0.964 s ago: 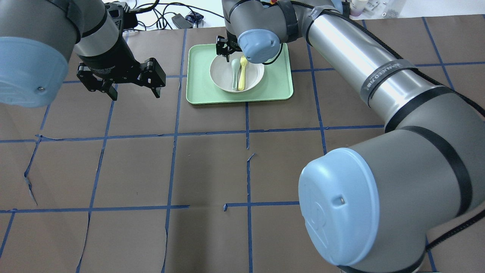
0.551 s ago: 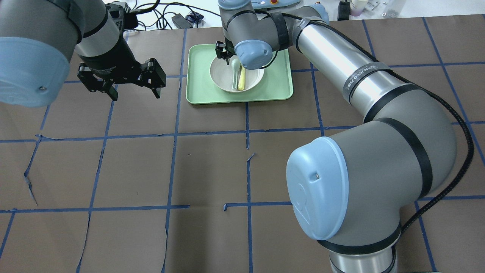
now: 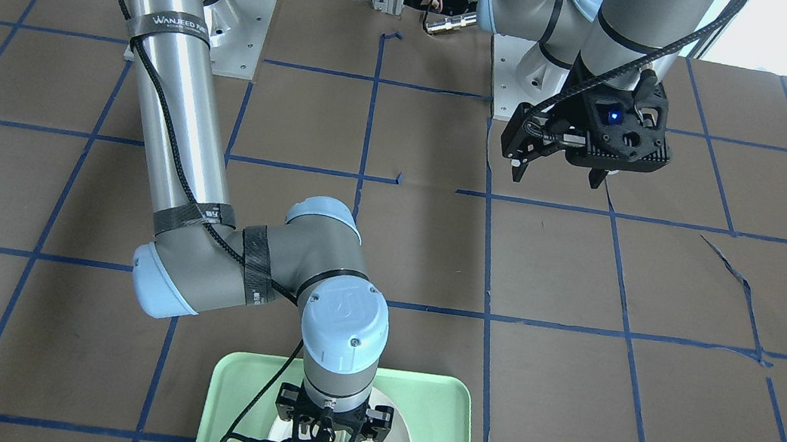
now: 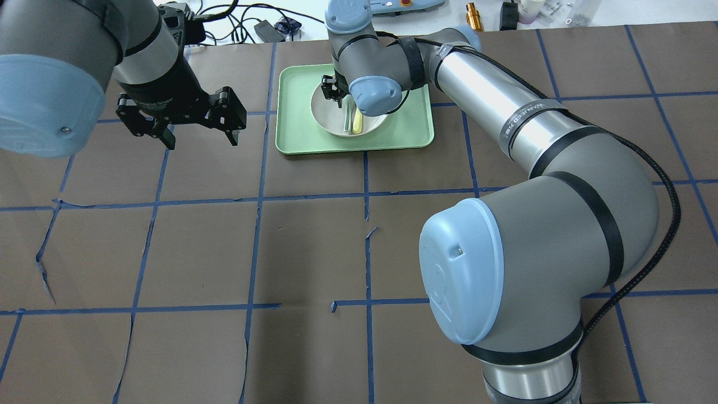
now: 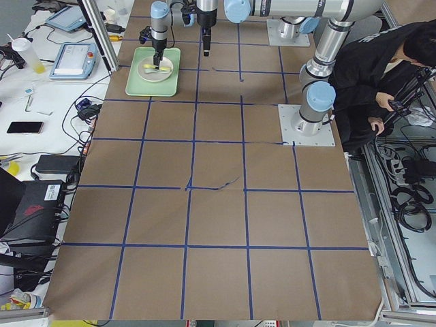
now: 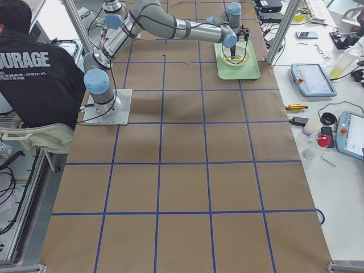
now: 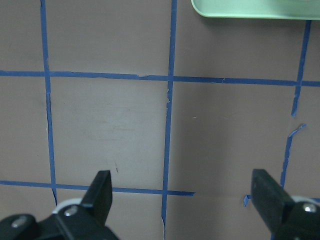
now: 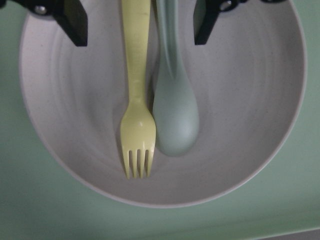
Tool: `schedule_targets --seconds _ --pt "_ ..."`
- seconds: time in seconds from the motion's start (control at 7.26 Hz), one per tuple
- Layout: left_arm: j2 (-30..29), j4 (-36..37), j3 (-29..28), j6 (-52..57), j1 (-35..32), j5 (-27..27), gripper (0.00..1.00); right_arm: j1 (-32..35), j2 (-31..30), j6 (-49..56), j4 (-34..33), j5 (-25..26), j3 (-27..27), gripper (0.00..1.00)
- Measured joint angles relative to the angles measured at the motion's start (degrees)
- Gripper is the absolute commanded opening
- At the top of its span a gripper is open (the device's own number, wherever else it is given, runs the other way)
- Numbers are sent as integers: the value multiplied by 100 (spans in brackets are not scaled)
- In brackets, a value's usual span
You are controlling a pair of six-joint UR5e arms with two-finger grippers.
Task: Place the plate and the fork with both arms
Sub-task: 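Lower the right gripper and close it on the yellow fork handle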
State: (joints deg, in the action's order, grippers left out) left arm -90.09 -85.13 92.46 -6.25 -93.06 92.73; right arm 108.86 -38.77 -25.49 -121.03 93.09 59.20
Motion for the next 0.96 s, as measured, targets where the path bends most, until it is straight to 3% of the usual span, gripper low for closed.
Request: schedule_targets --seconds 0.83,0.96 --pt "-8 5 0 1 34 0 100 -24 -60 14 -24 -85 239 54" --pt "-8 5 0 1 41 0 100 -24 -50 19 -36 -88 241 48"
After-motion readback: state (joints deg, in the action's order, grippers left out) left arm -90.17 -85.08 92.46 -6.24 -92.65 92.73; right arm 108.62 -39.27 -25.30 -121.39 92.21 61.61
